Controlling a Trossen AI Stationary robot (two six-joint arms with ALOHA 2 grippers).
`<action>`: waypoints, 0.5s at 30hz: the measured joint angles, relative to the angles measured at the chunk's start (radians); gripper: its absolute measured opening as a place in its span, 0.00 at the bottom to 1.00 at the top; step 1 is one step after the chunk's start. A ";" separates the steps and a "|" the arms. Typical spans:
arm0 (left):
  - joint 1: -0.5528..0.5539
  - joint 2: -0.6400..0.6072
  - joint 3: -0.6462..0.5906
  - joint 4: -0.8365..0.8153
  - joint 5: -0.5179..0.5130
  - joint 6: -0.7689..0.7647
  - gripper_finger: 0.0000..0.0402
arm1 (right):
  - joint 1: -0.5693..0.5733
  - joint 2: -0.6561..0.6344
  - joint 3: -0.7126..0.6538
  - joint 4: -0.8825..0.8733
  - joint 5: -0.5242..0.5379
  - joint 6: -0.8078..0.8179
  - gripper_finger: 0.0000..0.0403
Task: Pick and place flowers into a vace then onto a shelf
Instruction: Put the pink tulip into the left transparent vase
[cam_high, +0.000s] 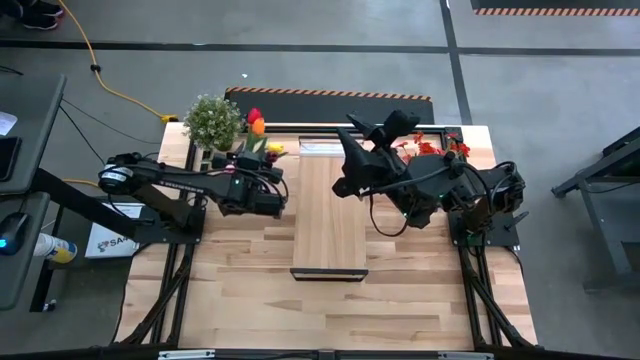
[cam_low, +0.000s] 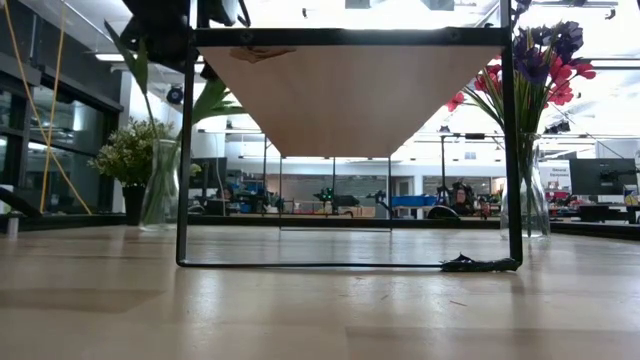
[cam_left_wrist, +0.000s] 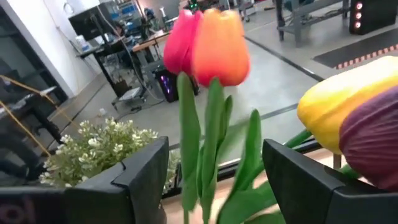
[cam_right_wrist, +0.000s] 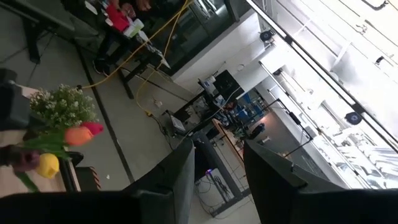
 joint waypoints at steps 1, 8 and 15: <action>0.007 0.000 0.000 0.001 0.007 -0.001 0.73 | 0.000 0.000 0.000 0.000 -0.001 0.000 0.32; 0.056 0.000 0.000 0.006 0.068 -0.030 0.71 | 0.000 0.000 0.000 0.000 -0.008 -0.003 0.32; 0.081 0.000 0.000 0.011 0.070 -0.044 0.66 | 0.000 0.000 0.000 0.000 -0.008 -0.027 0.32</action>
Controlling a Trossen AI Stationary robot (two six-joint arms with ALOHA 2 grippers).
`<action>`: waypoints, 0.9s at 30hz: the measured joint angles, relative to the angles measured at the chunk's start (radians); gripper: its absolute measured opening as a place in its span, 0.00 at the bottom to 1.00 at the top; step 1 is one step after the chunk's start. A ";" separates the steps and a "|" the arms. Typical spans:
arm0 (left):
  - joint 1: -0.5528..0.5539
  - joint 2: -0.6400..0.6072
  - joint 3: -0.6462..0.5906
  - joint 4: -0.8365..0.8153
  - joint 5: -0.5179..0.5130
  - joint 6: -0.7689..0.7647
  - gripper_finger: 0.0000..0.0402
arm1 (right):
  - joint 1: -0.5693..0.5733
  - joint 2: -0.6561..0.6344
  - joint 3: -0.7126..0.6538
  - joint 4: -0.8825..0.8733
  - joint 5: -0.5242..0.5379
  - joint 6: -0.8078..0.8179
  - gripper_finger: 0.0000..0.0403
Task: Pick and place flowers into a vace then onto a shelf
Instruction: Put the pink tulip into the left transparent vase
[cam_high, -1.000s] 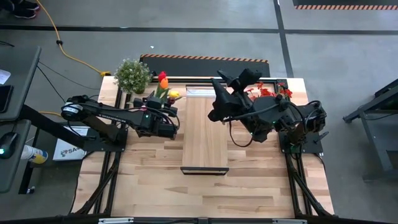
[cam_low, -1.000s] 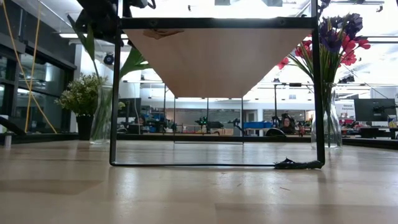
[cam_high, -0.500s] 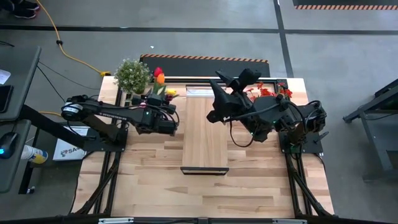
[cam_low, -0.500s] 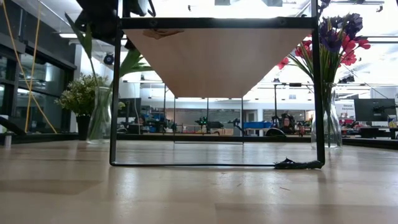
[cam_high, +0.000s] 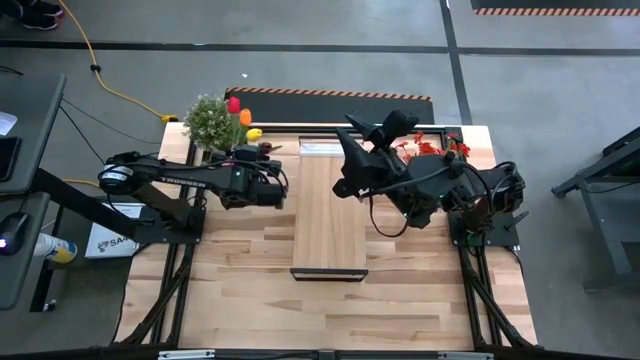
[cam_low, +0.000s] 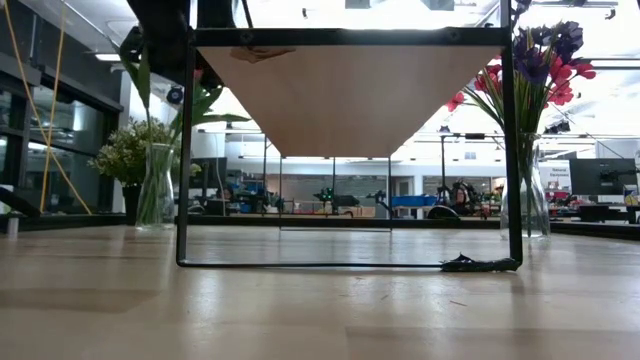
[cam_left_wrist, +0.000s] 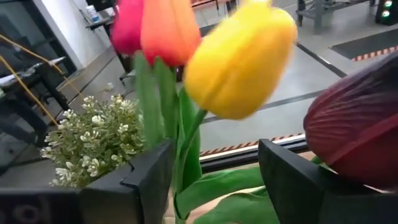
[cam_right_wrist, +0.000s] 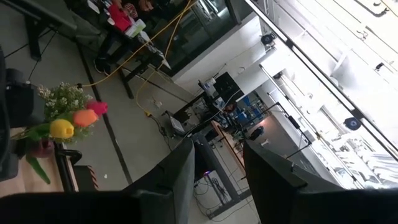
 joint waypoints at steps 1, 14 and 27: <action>0.002 0.000 0.000 0.000 0.003 0.000 0.65 | 0.000 0.000 0.000 0.000 0.000 -0.001 0.32; 0.055 0.000 0.000 0.008 0.016 0.000 0.65 | 0.000 0.000 0.000 0.000 0.000 -0.002 0.32; 0.159 0.000 0.000 0.003 0.042 0.000 0.65 | 0.000 0.000 0.000 0.000 0.002 0.002 0.32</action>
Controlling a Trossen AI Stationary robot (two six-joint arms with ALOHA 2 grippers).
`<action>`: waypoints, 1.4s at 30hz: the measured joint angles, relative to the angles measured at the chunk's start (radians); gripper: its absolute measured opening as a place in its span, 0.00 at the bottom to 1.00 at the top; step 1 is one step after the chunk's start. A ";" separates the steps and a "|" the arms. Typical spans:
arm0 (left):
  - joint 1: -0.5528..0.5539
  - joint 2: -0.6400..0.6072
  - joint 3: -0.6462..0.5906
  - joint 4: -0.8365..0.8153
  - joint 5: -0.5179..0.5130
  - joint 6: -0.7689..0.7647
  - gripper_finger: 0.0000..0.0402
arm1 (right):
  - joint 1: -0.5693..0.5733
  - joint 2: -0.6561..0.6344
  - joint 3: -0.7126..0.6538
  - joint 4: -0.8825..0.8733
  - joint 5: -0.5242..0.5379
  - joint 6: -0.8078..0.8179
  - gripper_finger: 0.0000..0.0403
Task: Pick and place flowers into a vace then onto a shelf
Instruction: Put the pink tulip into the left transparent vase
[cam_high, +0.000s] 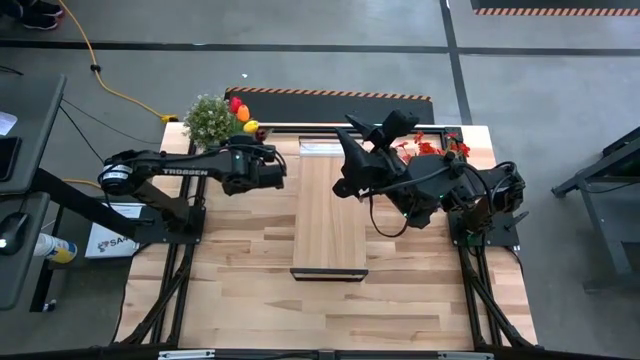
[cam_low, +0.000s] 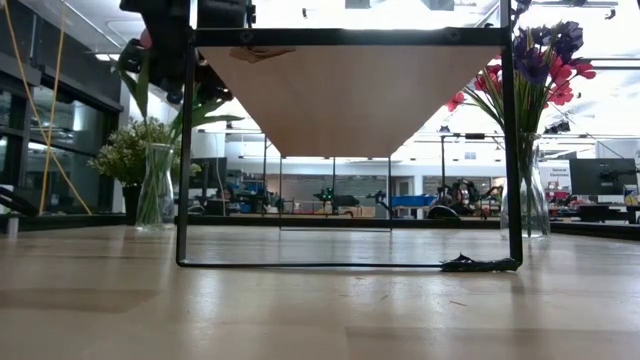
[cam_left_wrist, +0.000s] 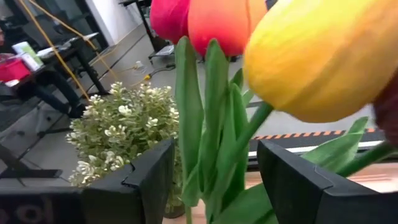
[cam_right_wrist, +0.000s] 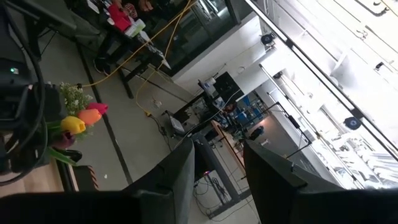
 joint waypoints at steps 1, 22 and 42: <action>0.007 0.000 0.000 -0.001 0.000 0.000 0.65 | 0.000 0.000 0.000 0.000 0.006 0.000 0.32; 0.050 0.000 0.000 0.001 0.021 0.021 0.65 | 0.000 0.000 0.000 0.000 0.025 0.025 0.32; 0.050 0.000 -0.043 0.000 -0.066 0.027 0.65 | 0.000 0.000 0.000 0.000 0.033 0.026 0.32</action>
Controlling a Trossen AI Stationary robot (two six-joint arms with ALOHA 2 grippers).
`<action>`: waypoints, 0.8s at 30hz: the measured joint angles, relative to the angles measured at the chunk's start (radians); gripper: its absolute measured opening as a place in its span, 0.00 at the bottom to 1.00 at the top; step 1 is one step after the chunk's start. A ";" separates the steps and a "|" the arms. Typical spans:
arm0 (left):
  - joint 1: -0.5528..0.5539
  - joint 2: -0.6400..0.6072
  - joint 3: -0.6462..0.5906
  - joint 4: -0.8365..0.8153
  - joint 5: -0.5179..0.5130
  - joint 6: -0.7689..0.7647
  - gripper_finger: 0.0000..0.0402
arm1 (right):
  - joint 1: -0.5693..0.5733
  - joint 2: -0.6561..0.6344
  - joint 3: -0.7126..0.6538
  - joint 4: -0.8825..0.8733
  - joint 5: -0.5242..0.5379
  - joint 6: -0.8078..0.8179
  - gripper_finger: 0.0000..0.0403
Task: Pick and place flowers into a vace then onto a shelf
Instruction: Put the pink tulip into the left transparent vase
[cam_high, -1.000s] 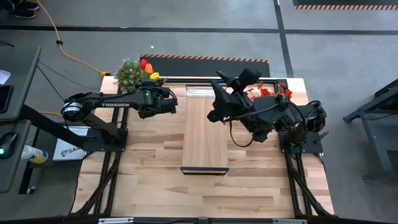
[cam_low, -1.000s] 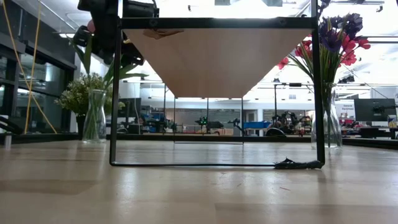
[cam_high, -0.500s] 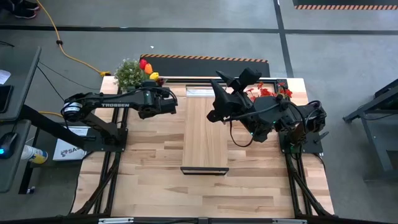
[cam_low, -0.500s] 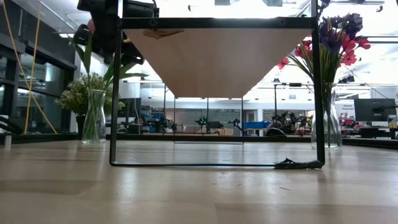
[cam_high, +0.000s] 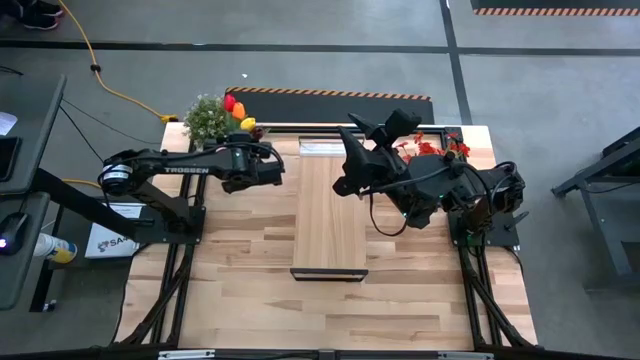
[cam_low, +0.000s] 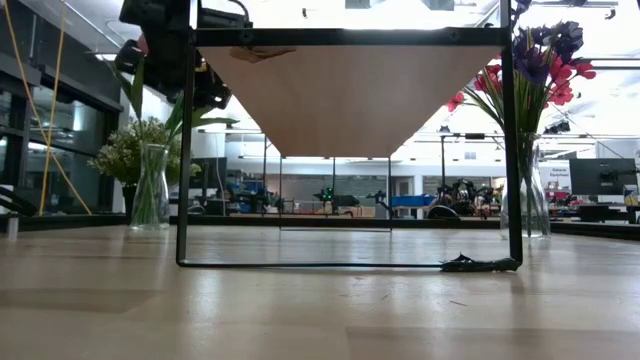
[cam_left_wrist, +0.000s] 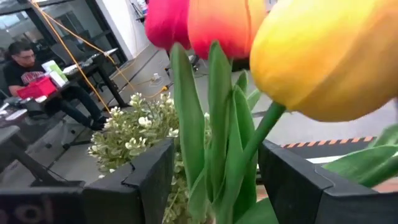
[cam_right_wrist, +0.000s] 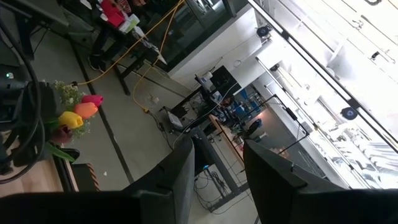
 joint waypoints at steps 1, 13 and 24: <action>0.000 0.000 -0.008 -0.002 0.000 0.000 0.65 | 0.000 0.000 0.000 0.000 0.000 0.000 0.32; 0.000 0.000 -0.031 0.007 -0.025 0.041 0.65 | 0.000 0.000 0.000 0.000 -0.006 0.023 0.32; 0.000 0.000 -0.031 0.008 -0.029 0.042 0.65 | 0.000 0.000 0.000 0.000 -0.005 0.023 0.32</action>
